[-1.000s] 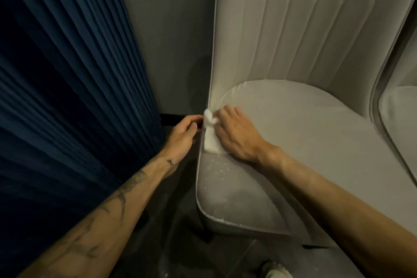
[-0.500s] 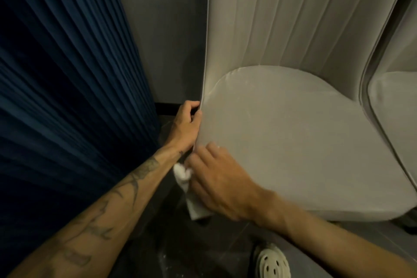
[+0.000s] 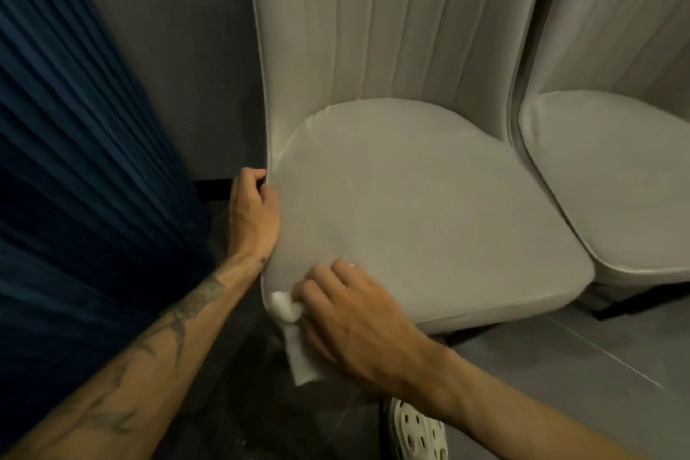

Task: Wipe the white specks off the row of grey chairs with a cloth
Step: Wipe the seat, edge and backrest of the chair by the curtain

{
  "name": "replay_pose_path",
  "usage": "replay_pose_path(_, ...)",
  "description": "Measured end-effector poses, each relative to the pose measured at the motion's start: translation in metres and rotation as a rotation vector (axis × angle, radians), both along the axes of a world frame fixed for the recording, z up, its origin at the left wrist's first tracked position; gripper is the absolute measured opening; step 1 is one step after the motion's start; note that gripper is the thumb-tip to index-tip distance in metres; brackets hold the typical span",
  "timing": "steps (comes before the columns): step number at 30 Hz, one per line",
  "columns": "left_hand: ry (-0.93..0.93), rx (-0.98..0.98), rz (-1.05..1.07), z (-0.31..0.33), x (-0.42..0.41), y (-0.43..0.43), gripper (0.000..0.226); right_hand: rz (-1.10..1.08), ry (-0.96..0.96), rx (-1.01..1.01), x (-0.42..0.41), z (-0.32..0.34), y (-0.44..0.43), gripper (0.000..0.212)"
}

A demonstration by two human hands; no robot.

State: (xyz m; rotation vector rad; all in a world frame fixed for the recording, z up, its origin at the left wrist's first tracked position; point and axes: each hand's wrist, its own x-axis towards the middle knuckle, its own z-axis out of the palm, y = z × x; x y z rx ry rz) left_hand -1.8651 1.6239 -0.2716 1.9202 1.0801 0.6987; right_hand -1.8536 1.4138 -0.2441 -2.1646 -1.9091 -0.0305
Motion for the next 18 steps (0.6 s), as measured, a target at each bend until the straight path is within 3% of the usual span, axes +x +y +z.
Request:
replay_pose_path(6, 0.001, 0.018, 0.004, -0.005, 0.002, -0.002, 0.028, -0.341, -0.017, -0.034, 0.06, -0.001, -0.113, 0.027)
replay_pose_path(10, 0.017, 0.027, -0.014, 0.0, -0.003, -0.006, 0.028, -0.584, 0.057, 0.153, 0.054, 0.003, -0.112, 0.018)
replay_pose_path(12, 0.04, 0.029, -0.022, 0.003, -0.004, -0.006, 0.027, -0.506, 0.111, 0.197, 0.034, 0.003, -0.067, 0.019)
replay_pose_path(15, 0.082, 0.055, -0.023, 0.008, -0.003, -0.006, 0.025, -0.286, 0.002, 0.112, 0.012, -0.004, -0.001, 0.025)
replay_pose_path(18, 0.119, 0.065, -0.022, 0.013, 0.0, -0.002, 0.019, -0.279, -0.03, 0.087, 0.045, -0.005, -0.014, 0.023)
